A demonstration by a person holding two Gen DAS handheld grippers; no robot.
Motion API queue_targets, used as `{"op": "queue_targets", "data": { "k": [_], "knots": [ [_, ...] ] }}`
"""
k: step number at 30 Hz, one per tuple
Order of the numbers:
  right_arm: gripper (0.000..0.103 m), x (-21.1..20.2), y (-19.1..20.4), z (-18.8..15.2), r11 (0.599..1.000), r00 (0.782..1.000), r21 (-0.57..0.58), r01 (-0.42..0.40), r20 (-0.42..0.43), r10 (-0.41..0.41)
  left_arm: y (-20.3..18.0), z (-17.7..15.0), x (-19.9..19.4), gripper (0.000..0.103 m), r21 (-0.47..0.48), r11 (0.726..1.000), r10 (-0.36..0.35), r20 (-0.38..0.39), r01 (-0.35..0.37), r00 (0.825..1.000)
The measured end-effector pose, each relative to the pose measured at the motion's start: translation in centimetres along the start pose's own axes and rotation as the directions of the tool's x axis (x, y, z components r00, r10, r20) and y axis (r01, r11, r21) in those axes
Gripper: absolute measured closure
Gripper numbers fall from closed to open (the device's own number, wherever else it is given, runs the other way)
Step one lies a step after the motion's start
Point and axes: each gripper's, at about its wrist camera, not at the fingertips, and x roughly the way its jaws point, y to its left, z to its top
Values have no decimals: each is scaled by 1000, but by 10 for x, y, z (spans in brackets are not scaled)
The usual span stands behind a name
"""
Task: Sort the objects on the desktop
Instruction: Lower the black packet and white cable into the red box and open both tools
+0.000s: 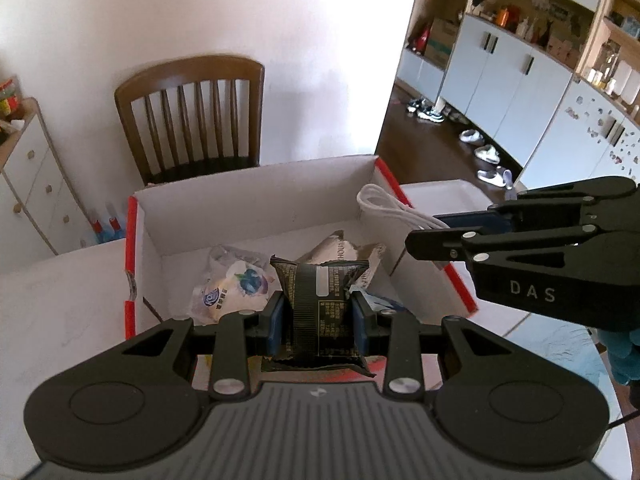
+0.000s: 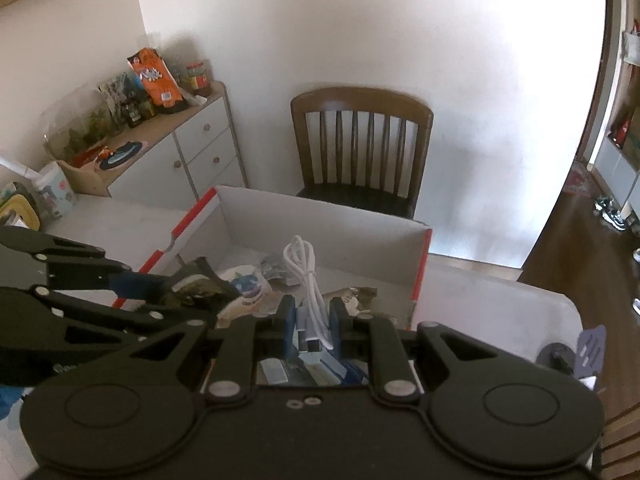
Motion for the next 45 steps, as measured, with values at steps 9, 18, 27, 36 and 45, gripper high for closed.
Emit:
{"op": "queue_targets", "data": {
  "k": [9, 18, 27, 36, 45],
  "knots": [
    [86, 38, -10, 11, 999, 999, 19, 28, -40, -27, 2, 9, 39, 70, 22, 1000, -15, -43, 16, 999],
    [86, 75, -19, 12, 999, 996, 38, 38, -88, -35, 7, 10, 74, 71, 31, 999, 11, -97, -8, 995],
    [86, 99, -17, 4, 999, 992, 36, 34, -126, -29, 13, 5, 95, 71, 28, 1000, 15, -134, -12, 991],
    [86, 111, -16, -4, 999, 989, 42, 29, -144, -22, 14, 4, 107, 71, 25, 1000, 0, -153, 4, 988],
    [75, 108, -17, -3, 998, 990, 57, 18, -138, -10, 16, 5, 105, 66, -11, 1000, -18, -150, 16, 989]
  ]
}}
